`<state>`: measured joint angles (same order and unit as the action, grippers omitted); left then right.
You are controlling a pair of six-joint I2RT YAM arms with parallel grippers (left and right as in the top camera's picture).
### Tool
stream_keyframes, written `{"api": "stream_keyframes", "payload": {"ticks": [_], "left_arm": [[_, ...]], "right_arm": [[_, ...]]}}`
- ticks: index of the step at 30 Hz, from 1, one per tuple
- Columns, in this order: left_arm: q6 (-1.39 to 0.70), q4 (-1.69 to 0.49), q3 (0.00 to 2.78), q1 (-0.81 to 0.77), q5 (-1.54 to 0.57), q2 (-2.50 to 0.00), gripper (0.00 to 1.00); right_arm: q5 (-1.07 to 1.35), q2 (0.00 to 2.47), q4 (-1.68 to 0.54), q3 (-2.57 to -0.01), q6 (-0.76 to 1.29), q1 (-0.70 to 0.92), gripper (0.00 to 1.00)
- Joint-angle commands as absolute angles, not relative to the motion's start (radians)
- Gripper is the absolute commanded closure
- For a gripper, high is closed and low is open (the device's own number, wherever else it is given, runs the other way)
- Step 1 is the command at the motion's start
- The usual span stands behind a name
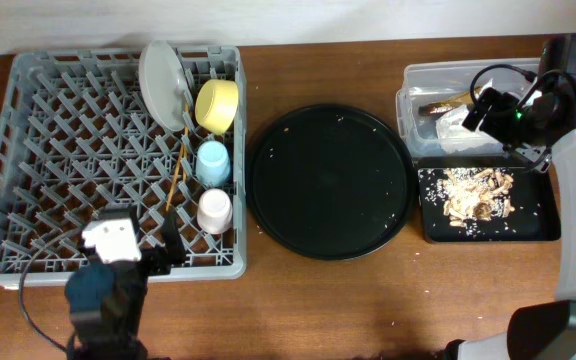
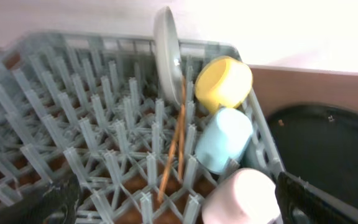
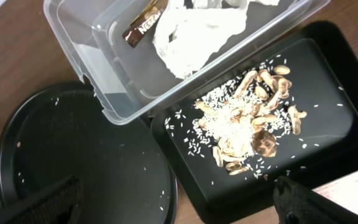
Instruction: Sort waste into correct bins and load items into the dishwasher rack
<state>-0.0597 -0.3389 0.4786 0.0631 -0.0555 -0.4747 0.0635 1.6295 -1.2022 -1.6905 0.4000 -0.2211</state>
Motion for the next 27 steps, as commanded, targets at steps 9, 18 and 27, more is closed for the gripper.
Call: {"api": "stream_keyframes", "payload": {"ticks": [9, 18, 27], "left_arm": [[-0.002, -0.031, 0.074, 0.13, 0.078, -0.131, 0.01], [0.001, -0.076, 0.009, 0.126, 0.076, -0.005, 0.01], [0.001, -0.076, 0.009, 0.126, 0.076, -0.005, 0.01]], "right_arm": [[0.051, 1.629, -1.2, -1.698, 0.398, -0.223, 0.02], [0.051, 1.629, -1.201, -1.698, 0.398, -0.223, 0.02], [0.051, 1.629, -1.201, -1.698, 0.398, -0.223, 0.02]]}}
